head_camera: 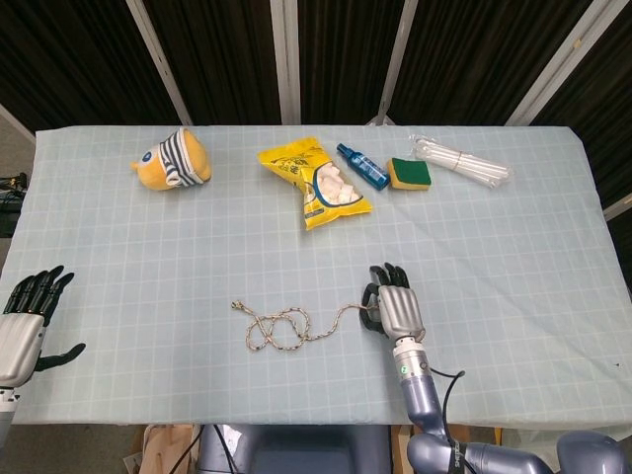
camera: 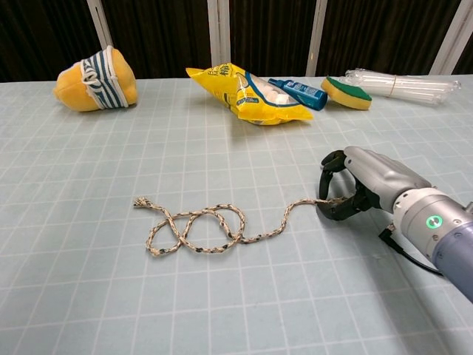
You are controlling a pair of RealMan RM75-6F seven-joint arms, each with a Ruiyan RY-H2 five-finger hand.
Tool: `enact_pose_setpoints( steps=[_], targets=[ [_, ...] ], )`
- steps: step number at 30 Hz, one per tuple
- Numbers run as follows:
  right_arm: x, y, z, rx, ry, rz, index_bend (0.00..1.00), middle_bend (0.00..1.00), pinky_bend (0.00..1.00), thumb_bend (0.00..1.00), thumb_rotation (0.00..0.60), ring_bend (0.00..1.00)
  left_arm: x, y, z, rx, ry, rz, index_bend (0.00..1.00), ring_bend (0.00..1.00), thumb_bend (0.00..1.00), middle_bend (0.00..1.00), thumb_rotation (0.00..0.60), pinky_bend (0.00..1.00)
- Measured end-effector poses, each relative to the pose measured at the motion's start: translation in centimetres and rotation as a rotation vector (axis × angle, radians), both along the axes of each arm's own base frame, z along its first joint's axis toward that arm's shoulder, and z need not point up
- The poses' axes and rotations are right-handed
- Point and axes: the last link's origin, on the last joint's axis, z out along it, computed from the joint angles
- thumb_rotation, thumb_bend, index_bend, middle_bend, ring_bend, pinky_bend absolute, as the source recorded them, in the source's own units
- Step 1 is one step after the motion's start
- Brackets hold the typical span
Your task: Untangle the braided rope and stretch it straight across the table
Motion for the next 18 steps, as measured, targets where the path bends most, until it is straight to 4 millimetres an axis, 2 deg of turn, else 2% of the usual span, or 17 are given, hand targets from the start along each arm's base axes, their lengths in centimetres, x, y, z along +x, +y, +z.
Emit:
enact_pose_setpoints(
  steps=[11, 18],
  targets=[
    [0.1, 0.2, 0.2, 0.005, -0.004, 0.000, 0.65, 0.20, 0.00, 0.48, 0.600, 0.00, 0.0, 0.0, 0.0, -0.003, 0.000, 0.001, 0.00, 0.00, 0.04, 0.00, 0.600, 0.00],
    [-0.7, 0.3, 2.5, -0.023, -0.007, 0.009, 0.65, 0.20, 0.00, 0.48, 0.600, 0.00, 0.2, 0.2, -0.3, -0.010, 0.010, -0.003, 0.01, 0.00, 0.04, 0.00, 0.600, 0.00]
  ],
)
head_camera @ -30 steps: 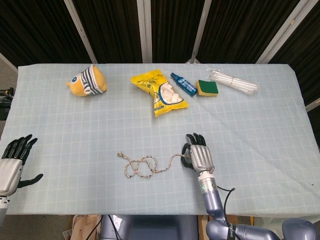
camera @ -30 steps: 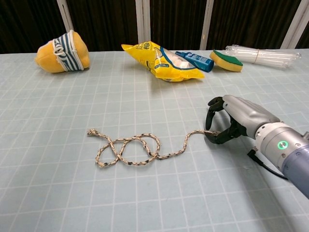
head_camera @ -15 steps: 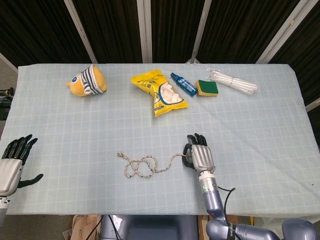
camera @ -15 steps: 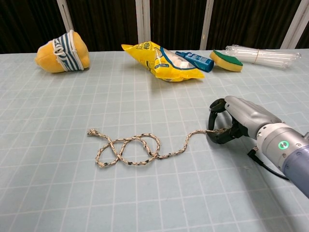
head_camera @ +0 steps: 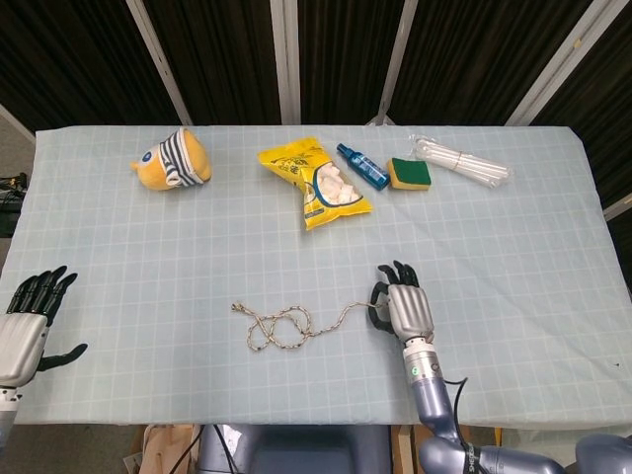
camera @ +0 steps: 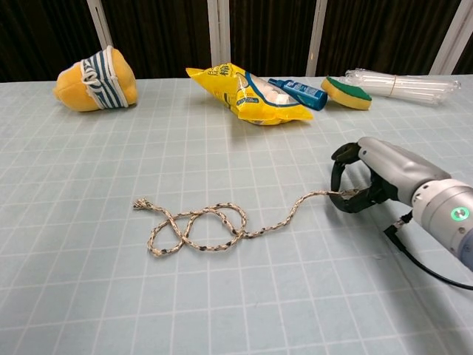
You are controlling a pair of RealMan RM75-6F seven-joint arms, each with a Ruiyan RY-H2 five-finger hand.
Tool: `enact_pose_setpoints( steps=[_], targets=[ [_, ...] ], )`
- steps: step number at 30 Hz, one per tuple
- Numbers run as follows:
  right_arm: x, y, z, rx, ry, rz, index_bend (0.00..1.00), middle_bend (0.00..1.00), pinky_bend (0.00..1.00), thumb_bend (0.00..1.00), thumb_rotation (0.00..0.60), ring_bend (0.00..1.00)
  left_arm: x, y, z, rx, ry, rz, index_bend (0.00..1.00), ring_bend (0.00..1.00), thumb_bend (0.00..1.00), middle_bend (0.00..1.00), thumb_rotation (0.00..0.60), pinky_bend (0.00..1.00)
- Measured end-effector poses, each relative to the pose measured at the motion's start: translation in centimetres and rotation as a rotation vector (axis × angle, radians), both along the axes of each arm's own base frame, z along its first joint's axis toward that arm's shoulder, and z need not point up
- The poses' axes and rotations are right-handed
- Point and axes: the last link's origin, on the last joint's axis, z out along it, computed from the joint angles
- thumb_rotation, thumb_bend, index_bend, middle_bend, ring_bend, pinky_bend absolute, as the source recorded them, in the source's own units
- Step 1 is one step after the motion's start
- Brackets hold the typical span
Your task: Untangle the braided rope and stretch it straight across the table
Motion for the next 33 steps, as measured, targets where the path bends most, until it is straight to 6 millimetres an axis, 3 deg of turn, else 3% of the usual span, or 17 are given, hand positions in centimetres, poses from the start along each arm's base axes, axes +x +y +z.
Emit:
enact_pose_setpoints(
  steps=[11, 18, 26, 33],
  targets=[
    [-1.4, 0.4, 3.5, -0.038, -0.025, 0.009, 0.65, 0.20, 0.00, 0.48, 0.600, 0.00, 1.6, 1.0, -1.0, -0.046, 0.035, 0.000, 0.11, 0.00, 0.08, 0.00, 0.600, 0.00],
    [-2.0, 0.6, 4.9, -0.046, -0.056, 0.005, 0.65, 0.20, 0.00, 0.48, 0.600, 0.00, 3.9, 2.8, -2.6, -0.086, 0.077, -0.022, 0.27, 0.00, 0.15, 0.03, 0.600, 0.00],
    [-2.6, 0.9, 5.2, -0.031, -0.079, -0.009, 0.65, 0.20, 0.00, 0.48, 0.600, 0.00, 7.4, 5.3, -7.1, -0.170, 0.071, -0.007, 0.33, 0.00, 0.22, 0.08, 0.600, 0.00],
    [-3.0, 0.8, 5.5, -0.035, -0.079, -0.018, 0.65, 0.20, 0.00, 0.48, 0.600, 0.00, 12.0, 7.1, -11.5, -0.205, 0.028, -0.074, 0.36, 0.00, 0.24, 0.08, 0.600, 0.00]
  ],
)
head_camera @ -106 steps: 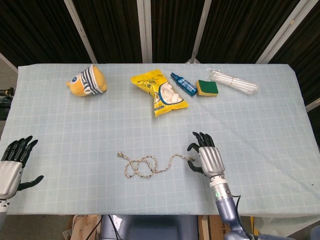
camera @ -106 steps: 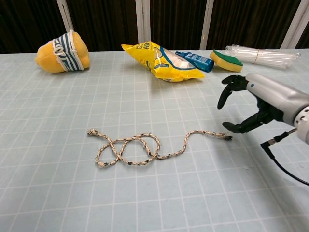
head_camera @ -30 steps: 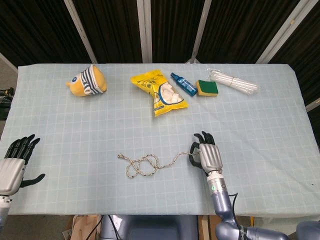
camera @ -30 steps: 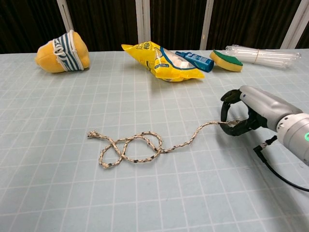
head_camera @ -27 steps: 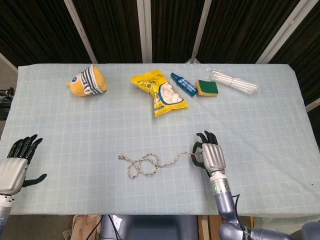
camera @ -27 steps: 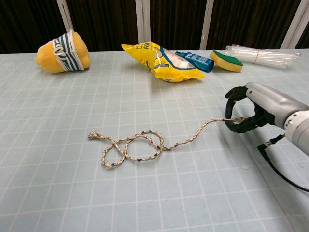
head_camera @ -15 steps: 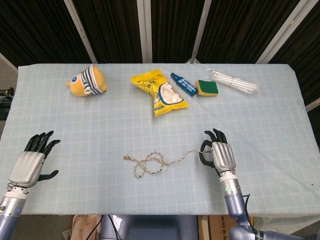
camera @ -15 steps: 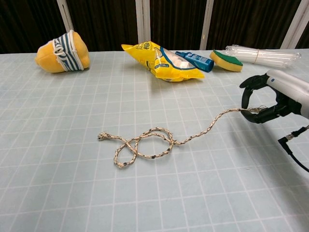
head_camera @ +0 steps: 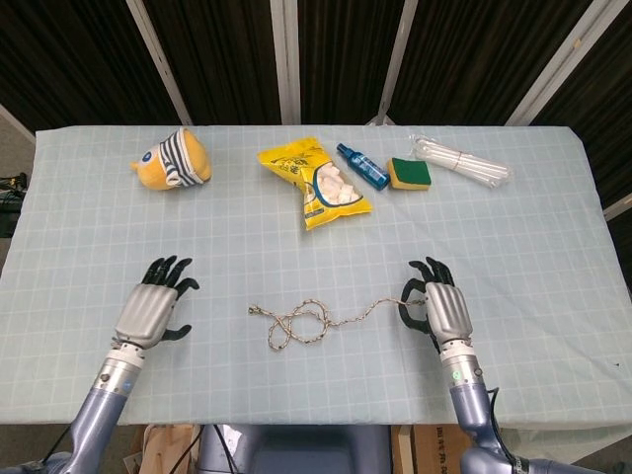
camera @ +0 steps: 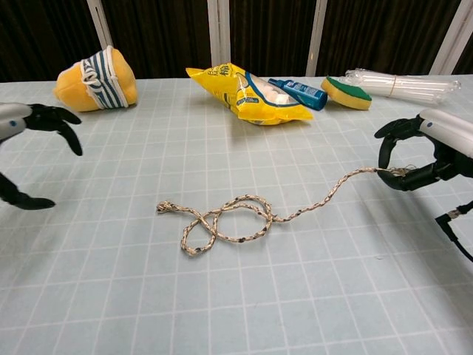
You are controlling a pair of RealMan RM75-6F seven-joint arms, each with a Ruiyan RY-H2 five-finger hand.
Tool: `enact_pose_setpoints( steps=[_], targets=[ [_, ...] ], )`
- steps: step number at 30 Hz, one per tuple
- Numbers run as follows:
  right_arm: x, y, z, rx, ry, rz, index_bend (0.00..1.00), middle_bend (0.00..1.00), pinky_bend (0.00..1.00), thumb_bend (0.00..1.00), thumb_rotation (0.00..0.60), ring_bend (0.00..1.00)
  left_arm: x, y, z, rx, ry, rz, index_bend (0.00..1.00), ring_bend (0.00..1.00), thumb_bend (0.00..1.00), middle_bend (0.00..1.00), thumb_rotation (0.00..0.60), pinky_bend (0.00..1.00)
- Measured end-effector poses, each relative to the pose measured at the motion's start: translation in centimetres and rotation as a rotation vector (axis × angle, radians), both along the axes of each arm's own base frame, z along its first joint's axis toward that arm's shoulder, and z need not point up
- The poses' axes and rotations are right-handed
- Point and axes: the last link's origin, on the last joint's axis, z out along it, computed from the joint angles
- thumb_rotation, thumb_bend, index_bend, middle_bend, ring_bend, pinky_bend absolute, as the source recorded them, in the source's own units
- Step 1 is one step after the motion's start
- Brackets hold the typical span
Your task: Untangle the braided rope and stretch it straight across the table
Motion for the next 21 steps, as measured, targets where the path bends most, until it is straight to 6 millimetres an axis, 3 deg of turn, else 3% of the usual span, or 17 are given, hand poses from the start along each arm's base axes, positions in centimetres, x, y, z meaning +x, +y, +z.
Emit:
enact_pose_setpoints(
  steps=[10, 21],
  targets=[
    [-0.1, -0.1, 0.2, -0.003, -0.001, -0.005, 0.65, 0.20, 0.00, 0.48, 0.600, 0.00, 4.3, 1.8, -5.2, -0.031, -0.018, -0.037, 0.42, 0.00, 0.32, 0.11, 0.600, 0.00],
    [0.2, -0.3, 0.5, -0.009, 0.005, -0.001, 0.65, 0.20, 0.00, 0.48, 0.600, 0.00, 6.1, 2.7, -7.7, -0.062, -0.033, -0.018, 0.46, 0.00, 0.35, 0.12, 0.600, 0.00]
  ],
)
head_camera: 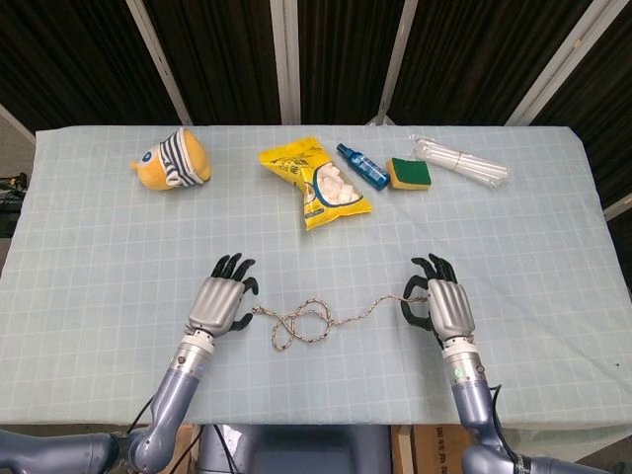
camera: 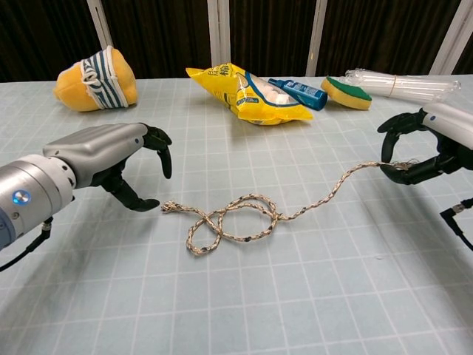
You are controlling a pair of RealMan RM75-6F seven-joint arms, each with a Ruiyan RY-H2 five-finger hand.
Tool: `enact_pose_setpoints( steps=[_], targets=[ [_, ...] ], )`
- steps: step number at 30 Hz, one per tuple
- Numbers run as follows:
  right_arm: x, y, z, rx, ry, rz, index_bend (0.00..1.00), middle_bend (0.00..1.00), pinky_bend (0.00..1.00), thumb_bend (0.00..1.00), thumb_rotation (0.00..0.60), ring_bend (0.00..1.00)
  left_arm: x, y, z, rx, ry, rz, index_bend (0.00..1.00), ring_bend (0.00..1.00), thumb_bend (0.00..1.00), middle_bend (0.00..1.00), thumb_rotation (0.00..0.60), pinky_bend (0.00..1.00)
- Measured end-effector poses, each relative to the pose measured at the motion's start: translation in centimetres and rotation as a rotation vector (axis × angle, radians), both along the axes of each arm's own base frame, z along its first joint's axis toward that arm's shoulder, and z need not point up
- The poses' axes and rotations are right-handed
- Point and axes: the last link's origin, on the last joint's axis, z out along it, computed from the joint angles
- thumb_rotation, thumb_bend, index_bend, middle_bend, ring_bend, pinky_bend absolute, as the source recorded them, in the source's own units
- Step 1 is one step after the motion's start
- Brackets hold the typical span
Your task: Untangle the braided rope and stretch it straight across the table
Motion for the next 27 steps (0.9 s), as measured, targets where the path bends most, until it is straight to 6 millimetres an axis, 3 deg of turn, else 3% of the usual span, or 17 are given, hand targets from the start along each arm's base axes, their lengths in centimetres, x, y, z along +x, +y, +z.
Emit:
enact_pose_setpoints(
  steps=[27],
  targets=[
    [-0.4, -0.3, 0.5, -0.005, 0.008, -0.006, 0.65, 0.20, 0.00, 0.48, 0.600, 0.00, 0.7, 0.1, -2.7, -0.022, 0.015, 0.015, 0.51, 0.00, 0.42, 0.15, 0.600, 0.00]
  ],
)
